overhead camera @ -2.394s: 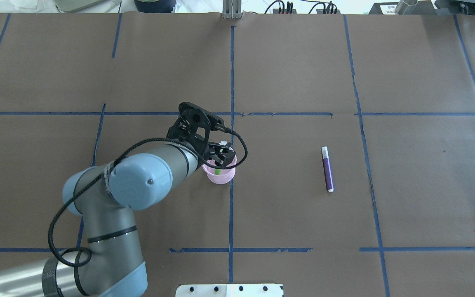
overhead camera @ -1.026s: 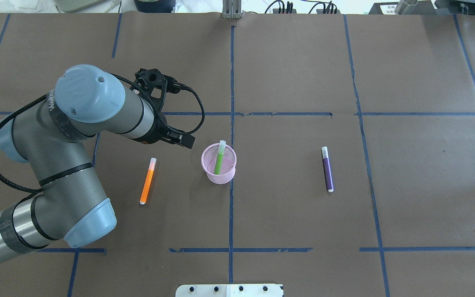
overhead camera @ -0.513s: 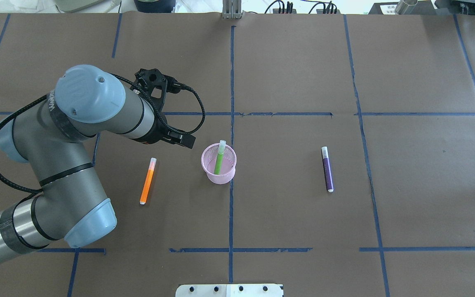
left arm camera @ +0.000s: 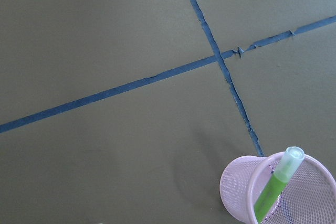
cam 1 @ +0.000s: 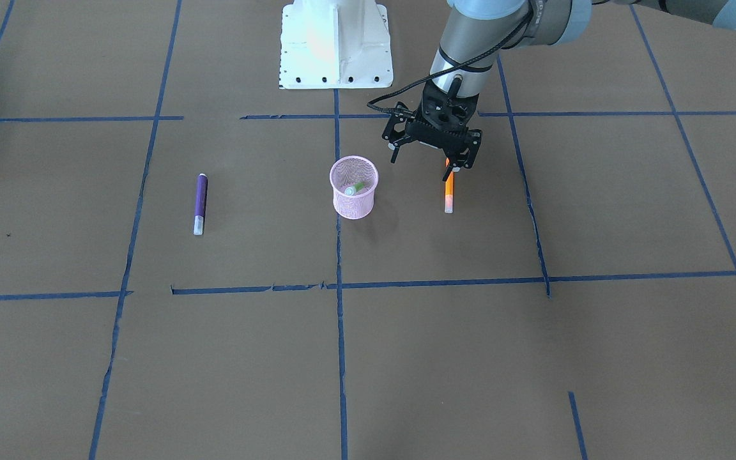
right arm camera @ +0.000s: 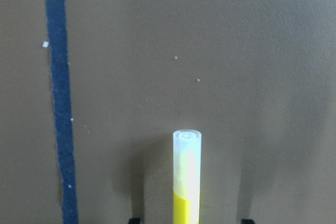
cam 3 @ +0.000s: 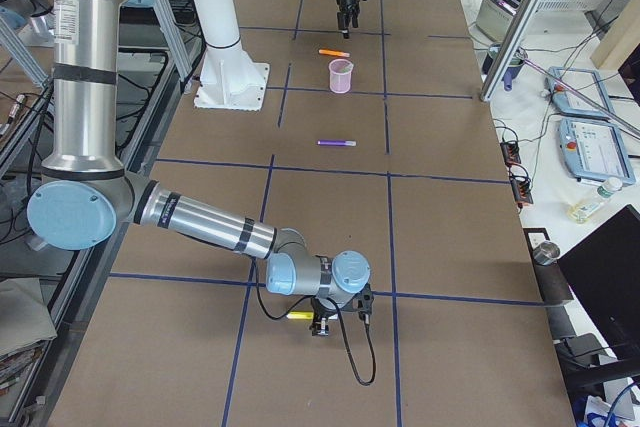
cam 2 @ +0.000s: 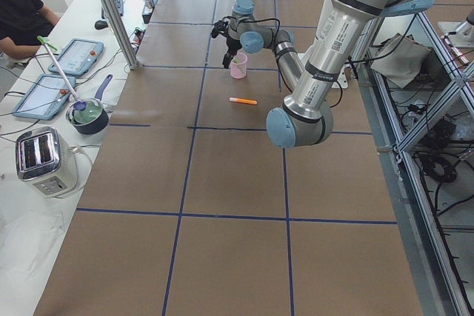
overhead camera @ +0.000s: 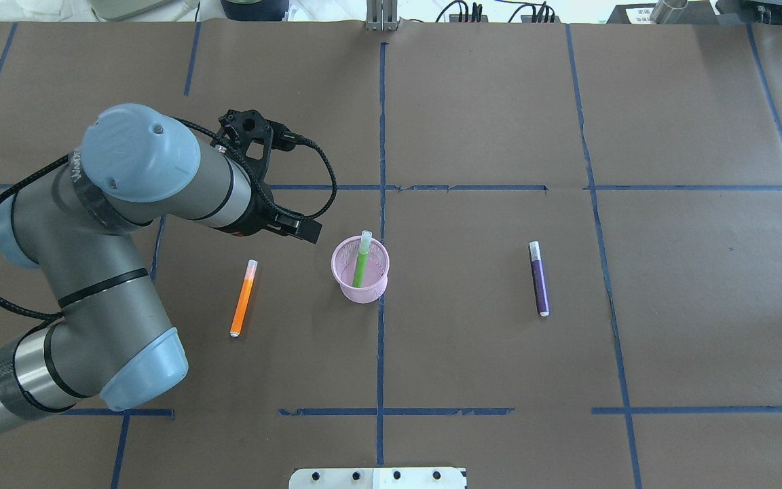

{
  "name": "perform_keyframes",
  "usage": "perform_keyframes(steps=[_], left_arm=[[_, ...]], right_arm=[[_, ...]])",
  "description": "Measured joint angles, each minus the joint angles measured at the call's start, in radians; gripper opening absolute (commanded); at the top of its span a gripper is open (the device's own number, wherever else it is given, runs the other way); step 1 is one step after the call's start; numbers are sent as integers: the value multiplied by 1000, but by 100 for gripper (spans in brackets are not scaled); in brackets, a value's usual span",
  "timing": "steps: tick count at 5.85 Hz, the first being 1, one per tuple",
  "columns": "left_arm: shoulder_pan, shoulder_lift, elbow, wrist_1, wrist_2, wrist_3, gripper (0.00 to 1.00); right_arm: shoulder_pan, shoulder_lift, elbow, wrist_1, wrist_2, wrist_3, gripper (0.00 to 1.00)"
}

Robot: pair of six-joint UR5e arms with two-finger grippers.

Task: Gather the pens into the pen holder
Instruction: 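Raise the left gripper away from the cup while the right gripper grasps the yellow marker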

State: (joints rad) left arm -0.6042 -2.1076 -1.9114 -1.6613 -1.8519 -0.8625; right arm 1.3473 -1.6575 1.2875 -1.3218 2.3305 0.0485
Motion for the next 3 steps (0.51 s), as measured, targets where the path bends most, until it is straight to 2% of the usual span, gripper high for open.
perform_keyframes(steps=[1,2,3], left_arm=[[0,10,-7,-1,0,1,100],[0,24,-17,-2,0,2,100],[0,32,-23,-3,0,3,100]], right_arm=[[-3,0,-5,1,0,-1,65],[-8,1,-8,1,0,-2,37],[-12,1,-10,1,0,-1,0]])
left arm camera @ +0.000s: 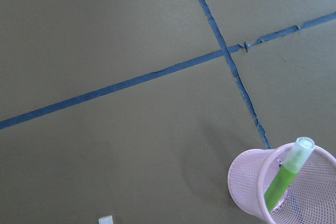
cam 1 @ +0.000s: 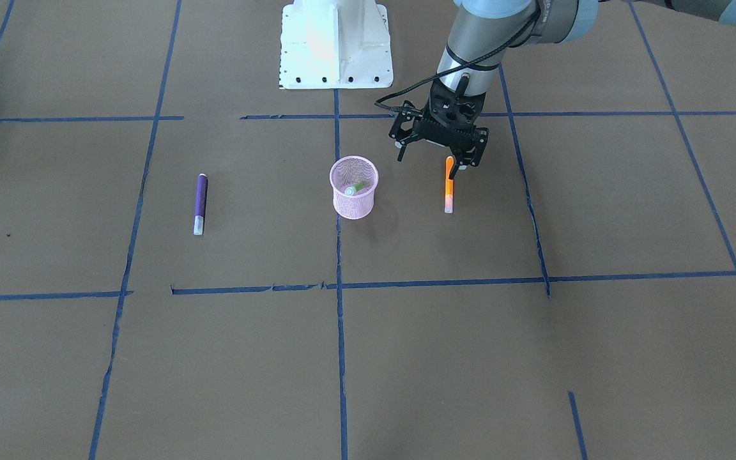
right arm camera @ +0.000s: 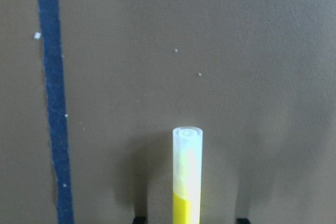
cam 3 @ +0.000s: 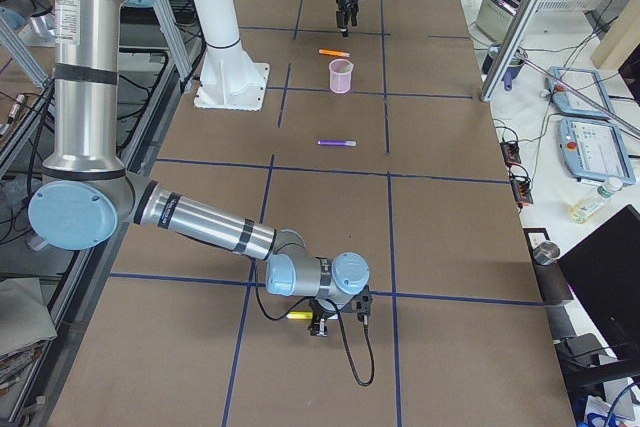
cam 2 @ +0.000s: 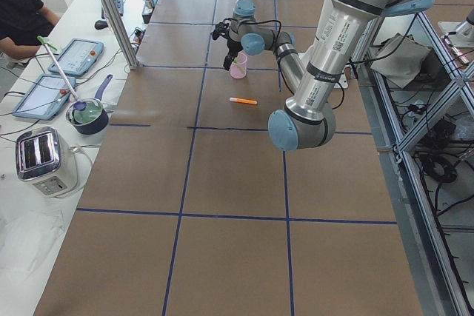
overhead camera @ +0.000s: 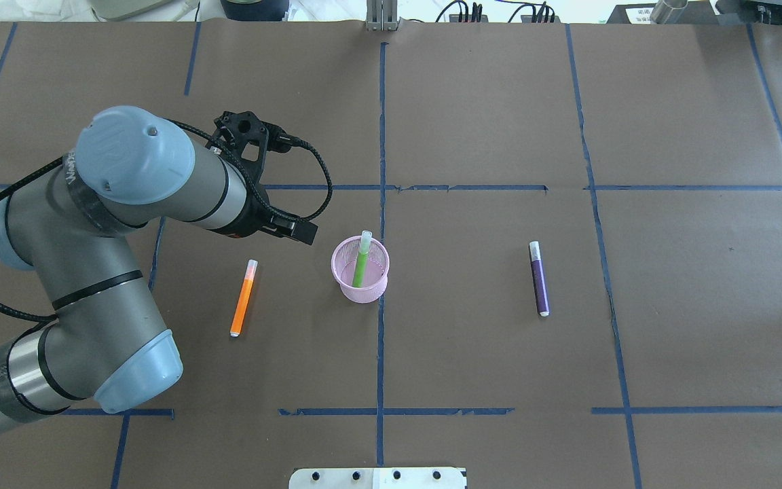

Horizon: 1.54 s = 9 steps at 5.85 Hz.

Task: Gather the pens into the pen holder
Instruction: 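Raise the left gripper away from the cup while the right gripper grasps the yellow marker, then carry the yellow marker with the right gripper over the pink cup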

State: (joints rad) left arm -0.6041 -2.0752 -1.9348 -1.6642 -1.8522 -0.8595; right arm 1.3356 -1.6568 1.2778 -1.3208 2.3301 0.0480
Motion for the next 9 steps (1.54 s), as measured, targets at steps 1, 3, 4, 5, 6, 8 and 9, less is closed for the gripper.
perform_keyframes(steps=[1,3,4,5,6,8,9], left_arm=[[0,3,-2,0,0,1,100],[1,4,-3,-1,1,2,100],[1,4,-3,-2,1,1,100],[1,4,-3,-4,1,-1,100],[1,4,-3,-7,1,0,100],[0,5,-7,-27,2,-1,100],[0,5,-9,-34,2,-2,100]], right_arm=[[-2,1,0,0,0,-2,0],[-3,1,23,0,1,-28,0],[-3,-3,57,1,1,-34,0],[-3,-16,91,8,1,-41,0],[-2,-35,128,24,8,-43,0],[-2,-80,302,42,18,-9,0],[-9,-91,413,44,18,26,0]])
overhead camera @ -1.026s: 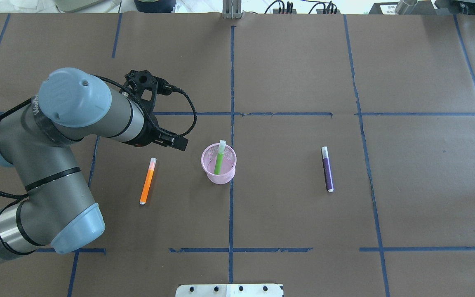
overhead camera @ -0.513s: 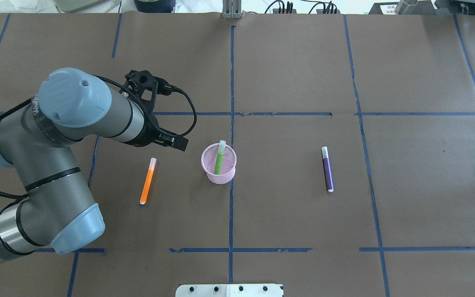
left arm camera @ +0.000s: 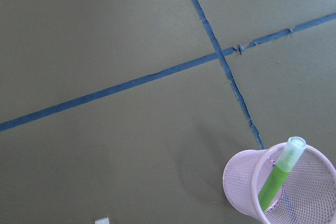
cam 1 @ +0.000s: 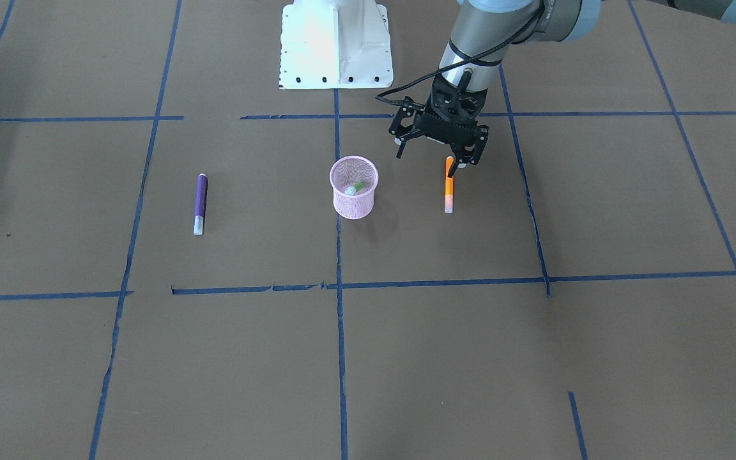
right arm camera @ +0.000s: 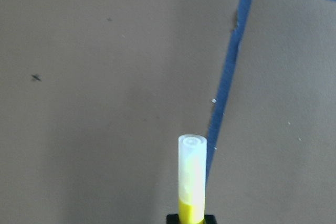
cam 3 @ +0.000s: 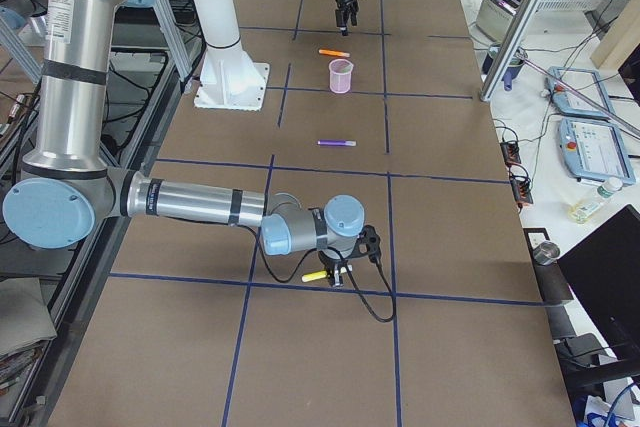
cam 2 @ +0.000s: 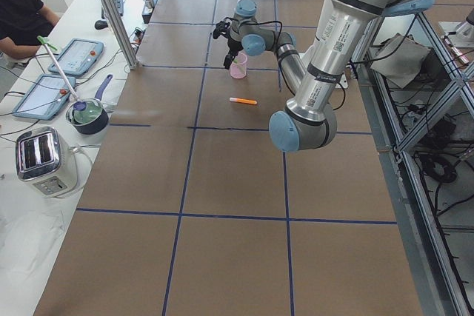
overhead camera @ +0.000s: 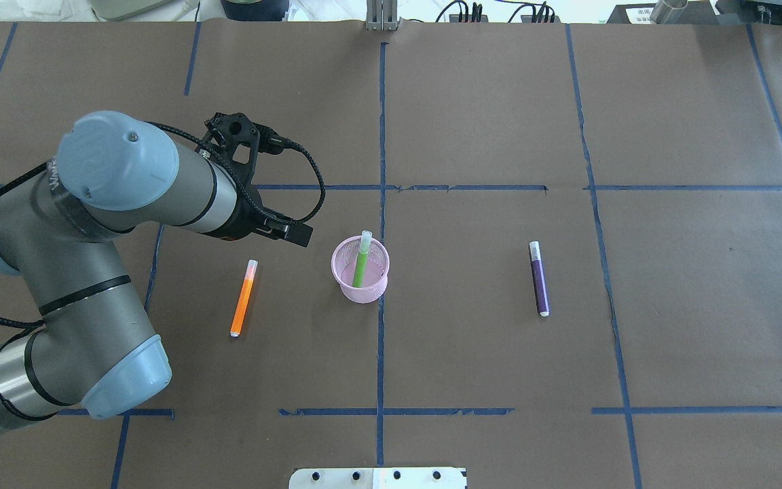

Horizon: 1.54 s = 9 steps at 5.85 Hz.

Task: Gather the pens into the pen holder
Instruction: 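Carry the yellow marker with the right gripper over the pink cup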

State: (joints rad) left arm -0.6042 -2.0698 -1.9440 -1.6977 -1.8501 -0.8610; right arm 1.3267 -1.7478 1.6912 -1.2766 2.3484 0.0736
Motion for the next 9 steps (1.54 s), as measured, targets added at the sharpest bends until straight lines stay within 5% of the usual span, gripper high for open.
perform_keyframes(steps=[3,5,7,9], left_arm=[[-1,1,-4,-3,1,0,100],[-2,2,-5,-3,2,2,100],[-11,12,-8,-2,1,12,100],[-33,29,-6,-2,1,18,100]], right_arm=[[-158,68,336,39,-67,413,0],[-310,144,404,252,-195,765,0],[-604,300,412,336,-529,997,0],[-1002,478,372,339,-1116,1096,0]])
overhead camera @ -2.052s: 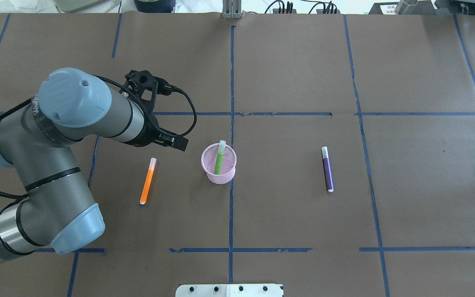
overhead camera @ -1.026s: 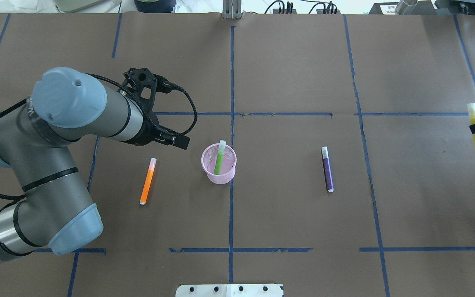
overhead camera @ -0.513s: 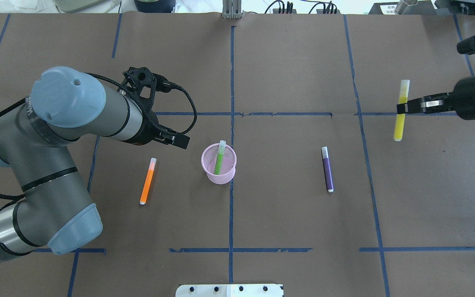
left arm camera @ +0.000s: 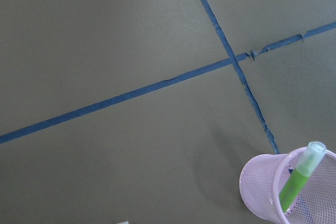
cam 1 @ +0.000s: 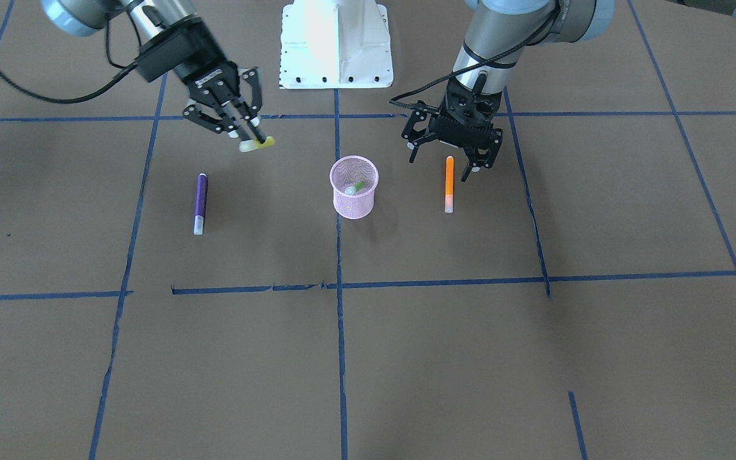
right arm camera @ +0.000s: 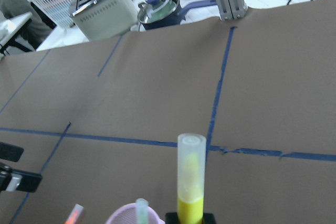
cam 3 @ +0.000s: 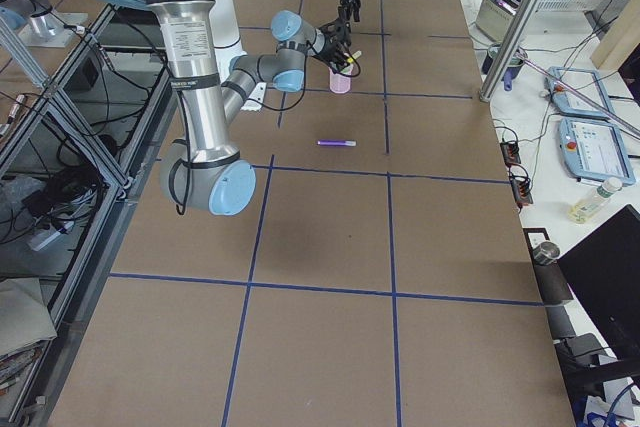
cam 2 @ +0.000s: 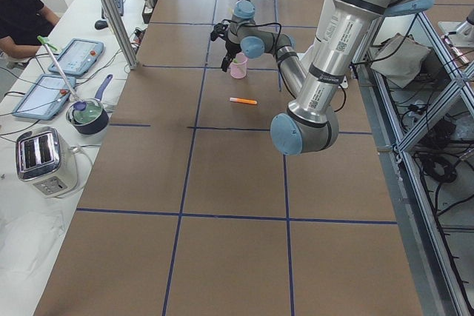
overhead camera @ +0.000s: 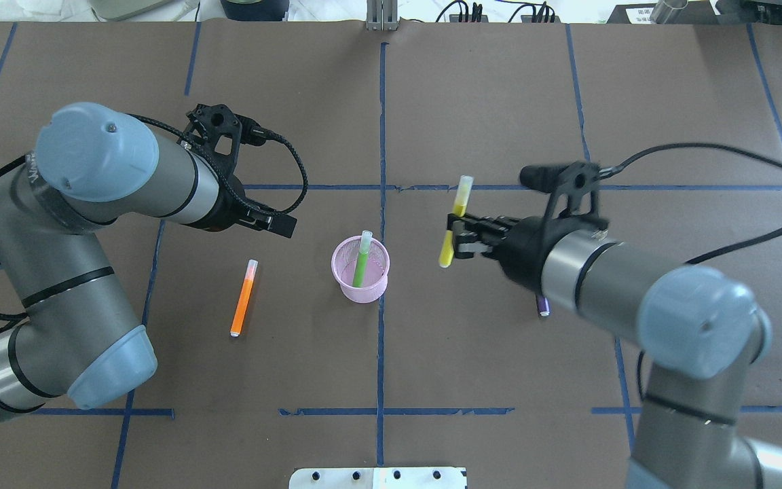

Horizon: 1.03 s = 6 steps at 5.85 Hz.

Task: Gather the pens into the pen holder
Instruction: 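Carry the yellow marker with the right gripper over the pink cup, then lower the yellow marker into the cup and open the right gripper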

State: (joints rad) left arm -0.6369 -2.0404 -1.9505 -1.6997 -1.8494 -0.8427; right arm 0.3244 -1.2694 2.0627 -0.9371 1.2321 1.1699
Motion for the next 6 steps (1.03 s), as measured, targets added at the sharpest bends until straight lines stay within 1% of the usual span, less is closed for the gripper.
perform_keyframes(steps=[1,2,3,4,5,6], left_arm=[[-9,1,0,0,1,0,100],[-14,2,0,0,1,0,100],[-15,2,-1,0,1,-1,100],[-15,2,-1,-1,1,-4,100],[-15,2,-1,-1,1,-7,100],[-15,2,-1,-1,1,-9,100]], right_arm=[[-112,79,-63,0,-214,13,0],[-163,132,-127,3,-343,21,0],[-179,165,-175,3,-411,35,0],[-183,202,-231,3,-459,47,5],[-184,226,-278,4,-488,52,43],[-185,237,-295,3,-503,54,81]])
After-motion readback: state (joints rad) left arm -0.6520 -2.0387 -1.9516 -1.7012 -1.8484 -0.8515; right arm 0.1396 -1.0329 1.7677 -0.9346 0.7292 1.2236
